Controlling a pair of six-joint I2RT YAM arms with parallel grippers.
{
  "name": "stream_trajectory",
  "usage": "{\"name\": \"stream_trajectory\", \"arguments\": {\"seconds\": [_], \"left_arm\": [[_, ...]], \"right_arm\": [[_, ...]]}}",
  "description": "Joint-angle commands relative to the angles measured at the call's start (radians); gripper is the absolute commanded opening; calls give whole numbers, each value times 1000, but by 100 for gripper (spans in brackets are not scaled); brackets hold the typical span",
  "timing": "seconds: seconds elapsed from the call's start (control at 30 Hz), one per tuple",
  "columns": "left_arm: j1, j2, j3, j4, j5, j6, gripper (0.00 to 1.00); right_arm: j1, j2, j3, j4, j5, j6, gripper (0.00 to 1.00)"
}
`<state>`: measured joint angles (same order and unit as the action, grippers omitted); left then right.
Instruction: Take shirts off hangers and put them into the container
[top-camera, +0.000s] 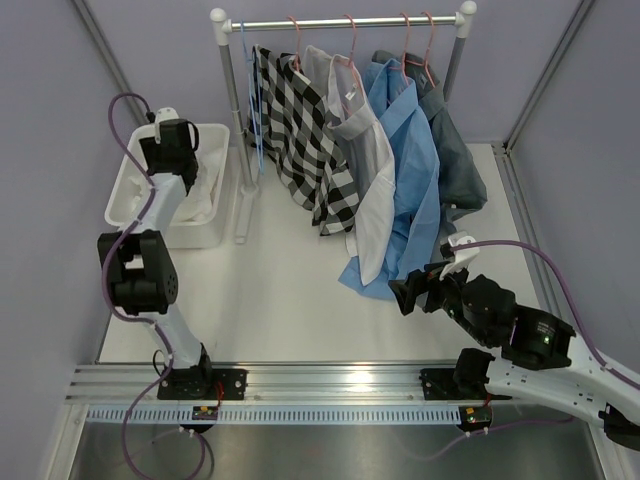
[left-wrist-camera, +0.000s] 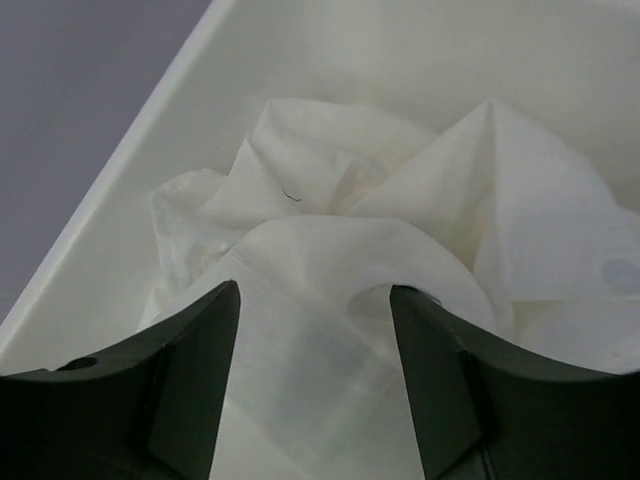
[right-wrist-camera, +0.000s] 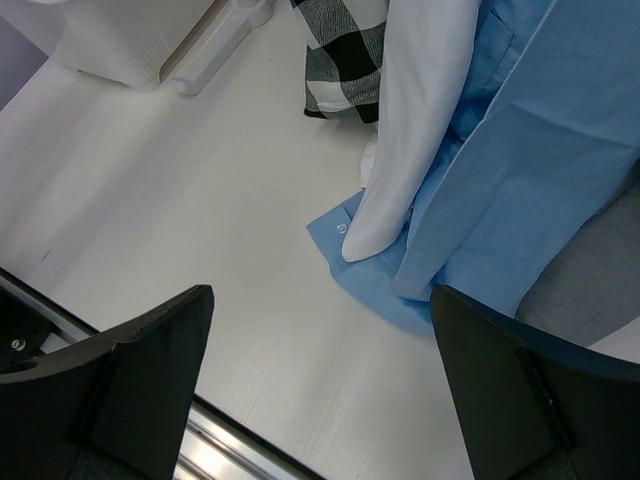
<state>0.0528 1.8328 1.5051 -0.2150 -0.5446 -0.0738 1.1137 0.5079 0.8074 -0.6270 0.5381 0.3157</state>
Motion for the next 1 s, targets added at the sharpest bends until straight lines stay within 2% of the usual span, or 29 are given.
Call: {"name": "stream_trajectory", "arguments": {"seconds": [0.0,0.1,0.17,0.3,0.33,0.43,0.53,0.63,0.8,0.97], "left_arm": [[-4,-159,70,25,40,-75,68],[-5,-227,58,16,110,-139,67],[-8,-253,38,8,187,-197,62],[-11,-236,7,5,308,-296,39],[-11,-224,0,3,327,-322,30],[-11,-162,-17,3,357,-348,14],[-10,-69,0,-20,350,-339,6],[-2,41,58,-104,321,-324,3],[28,141,93,-168,207,-302,2],[58,241,168,-279,160,-297,3]], "right_arm": [[6,9,18,12,33,-13,99],[6,3,18,12,31,-13,99],[6,-2,19,15,34,-13,99],[6,-3,22,15,30,-12,99],[6,0,24,15,28,-12,99],[6,1,32,3,28,-6,99],[6,-5,35,-8,34,0,99],[6,-12,35,-14,40,6,99],[8,-5,39,-27,48,20,100],[6,9,50,-28,46,22,99]]}}
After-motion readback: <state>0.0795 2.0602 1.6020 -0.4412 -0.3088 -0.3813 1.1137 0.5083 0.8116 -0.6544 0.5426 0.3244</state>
